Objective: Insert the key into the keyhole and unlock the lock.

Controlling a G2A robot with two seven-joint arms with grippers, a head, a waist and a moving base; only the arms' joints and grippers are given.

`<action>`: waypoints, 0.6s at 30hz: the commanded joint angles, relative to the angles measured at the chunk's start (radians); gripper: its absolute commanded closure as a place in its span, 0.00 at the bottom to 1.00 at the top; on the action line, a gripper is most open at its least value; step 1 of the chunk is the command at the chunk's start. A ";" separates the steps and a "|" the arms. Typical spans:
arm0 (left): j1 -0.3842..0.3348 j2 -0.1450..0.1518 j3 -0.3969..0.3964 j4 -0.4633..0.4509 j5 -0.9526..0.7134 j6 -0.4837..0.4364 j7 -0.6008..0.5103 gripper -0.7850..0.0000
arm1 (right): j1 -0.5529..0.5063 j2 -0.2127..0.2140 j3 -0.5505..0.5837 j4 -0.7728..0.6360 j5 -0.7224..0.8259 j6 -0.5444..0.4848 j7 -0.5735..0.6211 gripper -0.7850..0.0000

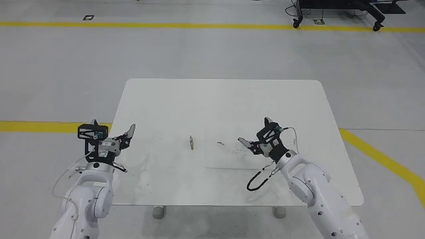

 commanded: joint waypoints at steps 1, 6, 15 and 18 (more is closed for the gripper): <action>0.000 0.000 0.000 0.000 0.000 0.000 0.000 0.00 | 0.007 0.001 -0.005 0.014 -0.012 -0.019 0.010 0.00; 0.000 0.000 0.000 0.000 0.000 0.000 0.000 0.00 | 0.140 -0.006 -0.052 0.211 0.161 -0.294 0.037 0.00; 0.000 0.000 0.000 0.000 0.000 0.000 0.000 0.00 | 0.470 -0.045 -0.230 0.612 0.293 -0.658 0.168 0.21; 0.000 0.000 0.000 0.000 0.000 0.000 0.000 0.00 | 0.551 -0.060 -0.290 0.668 0.273 -0.708 0.228 0.38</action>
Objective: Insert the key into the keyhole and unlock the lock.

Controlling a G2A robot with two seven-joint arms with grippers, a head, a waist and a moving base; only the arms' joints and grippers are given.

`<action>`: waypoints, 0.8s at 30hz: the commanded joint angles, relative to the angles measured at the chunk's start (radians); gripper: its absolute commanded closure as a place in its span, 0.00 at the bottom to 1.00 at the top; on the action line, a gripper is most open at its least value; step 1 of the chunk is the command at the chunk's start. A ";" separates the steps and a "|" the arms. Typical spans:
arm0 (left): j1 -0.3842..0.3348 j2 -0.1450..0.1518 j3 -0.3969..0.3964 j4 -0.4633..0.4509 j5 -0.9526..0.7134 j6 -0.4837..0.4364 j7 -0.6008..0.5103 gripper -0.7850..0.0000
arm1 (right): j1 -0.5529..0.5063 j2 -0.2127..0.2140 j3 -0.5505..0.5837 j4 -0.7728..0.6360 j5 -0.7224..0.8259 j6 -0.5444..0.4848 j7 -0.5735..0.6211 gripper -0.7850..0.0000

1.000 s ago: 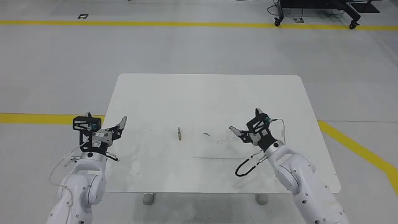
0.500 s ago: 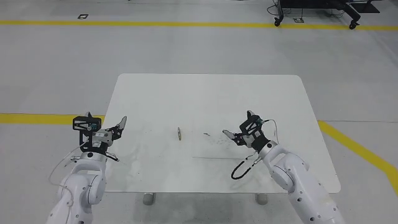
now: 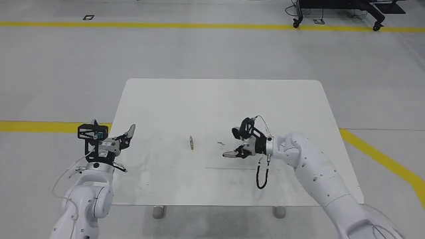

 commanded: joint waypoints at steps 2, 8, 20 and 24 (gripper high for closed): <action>0.000 0.000 0.000 0.000 0.000 0.000 0.000 0.00 | 0.060 -0.011 -0.062 0.002 -0.068 -0.027 0.017 0.41; 0.000 0.000 0.000 0.000 0.000 0.000 0.000 0.00 | 0.105 -0.024 -0.141 0.008 -0.237 0.018 -0.016 0.78; 0.000 0.000 0.000 0.000 0.000 0.000 0.000 0.00 | 0.164 -0.056 -0.226 0.028 -0.306 0.105 0.010 1.00; 0.000 0.000 0.000 0.000 0.000 0.000 0.000 0.00 | 0.166 -0.055 -0.226 0.019 -0.322 0.121 -0.004 1.00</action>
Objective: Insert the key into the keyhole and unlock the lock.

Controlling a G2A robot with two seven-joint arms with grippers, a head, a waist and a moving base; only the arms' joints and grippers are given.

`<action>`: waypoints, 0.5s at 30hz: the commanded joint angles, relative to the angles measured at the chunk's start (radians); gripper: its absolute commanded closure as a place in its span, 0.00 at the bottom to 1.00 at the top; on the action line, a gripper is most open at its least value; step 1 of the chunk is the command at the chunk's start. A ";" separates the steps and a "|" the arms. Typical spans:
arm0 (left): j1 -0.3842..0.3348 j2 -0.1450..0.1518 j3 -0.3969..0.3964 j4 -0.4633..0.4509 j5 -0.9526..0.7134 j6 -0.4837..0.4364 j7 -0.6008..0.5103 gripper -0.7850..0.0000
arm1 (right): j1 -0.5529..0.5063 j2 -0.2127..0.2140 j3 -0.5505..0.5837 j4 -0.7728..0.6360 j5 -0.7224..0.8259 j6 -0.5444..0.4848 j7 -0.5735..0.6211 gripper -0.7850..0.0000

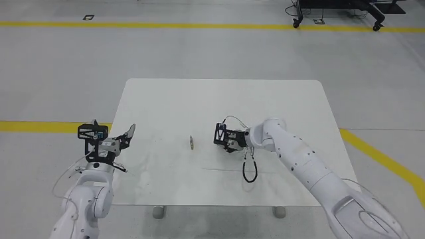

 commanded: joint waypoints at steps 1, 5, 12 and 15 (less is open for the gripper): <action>0.000 0.000 0.000 0.000 0.000 0.000 0.000 0.00 | -0.002 0.003 0.006 -0.008 -0.005 0.006 -0.013 1.00; 0.000 0.000 0.000 0.000 0.000 0.000 0.000 0.00 | -0.020 0.015 0.029 -0.036 -0.021 0.022 -0.047 1.00; 0.000 0.000 0.000 0.000 0.000 0.000 0.000 0.00 | -0.090 0.044 0.112 -0.082 0.012 0.067 -0.114 1.00; 0.000 0.000 0.000 0.000 0.000 0.000 0.000 0.00 | -0.096 0.046 0.118 -0.083 0.021 0.065 -0.120 1.00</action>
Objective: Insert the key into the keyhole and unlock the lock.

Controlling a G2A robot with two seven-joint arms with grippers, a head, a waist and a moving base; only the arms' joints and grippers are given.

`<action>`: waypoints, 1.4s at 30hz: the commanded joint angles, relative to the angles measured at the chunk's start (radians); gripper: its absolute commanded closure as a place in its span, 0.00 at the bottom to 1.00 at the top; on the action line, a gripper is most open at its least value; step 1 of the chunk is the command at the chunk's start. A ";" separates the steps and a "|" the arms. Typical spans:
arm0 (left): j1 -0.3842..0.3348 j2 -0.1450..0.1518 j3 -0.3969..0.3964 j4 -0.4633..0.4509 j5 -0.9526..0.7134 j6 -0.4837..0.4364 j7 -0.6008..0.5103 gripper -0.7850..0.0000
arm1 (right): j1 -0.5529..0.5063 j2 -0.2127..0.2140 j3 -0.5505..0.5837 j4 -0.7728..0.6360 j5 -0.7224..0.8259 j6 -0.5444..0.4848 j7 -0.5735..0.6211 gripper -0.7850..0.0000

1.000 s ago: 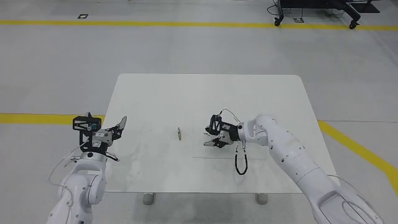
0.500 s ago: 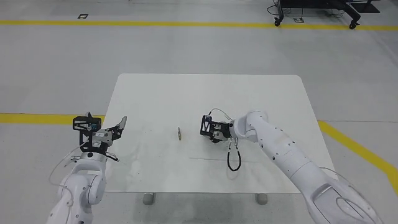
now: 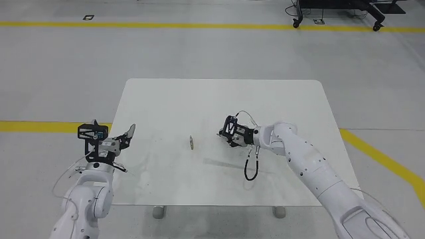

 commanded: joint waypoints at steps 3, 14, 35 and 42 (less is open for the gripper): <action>0.000 0.000 0.000 0.000 0.000 0.000 0.000 0.00 | 0.001 0.000 -0.002 0.000 -0.003 -0.001 0.002 1.00; -0.002 0.004 0.019 -0.067 0.110 -0.040 -0.032 0.00 | -0.035 0.010 0.028 0.002 -0.007 0.018 -0.101 1.00; -0.305 -0.003 0.334 -0.067 0.161 -0.491 -0.371 0.00 | -0.101 0.051 0.081 0.030 -0.108 -0.063 -0.426 1.00; -0.417 -0.023 0.465 0.044 0.205 -0.492 -0.407 0.00 | -0.091 0.056 0.091 0.039 -0.112 -0.081 -0.474 1.00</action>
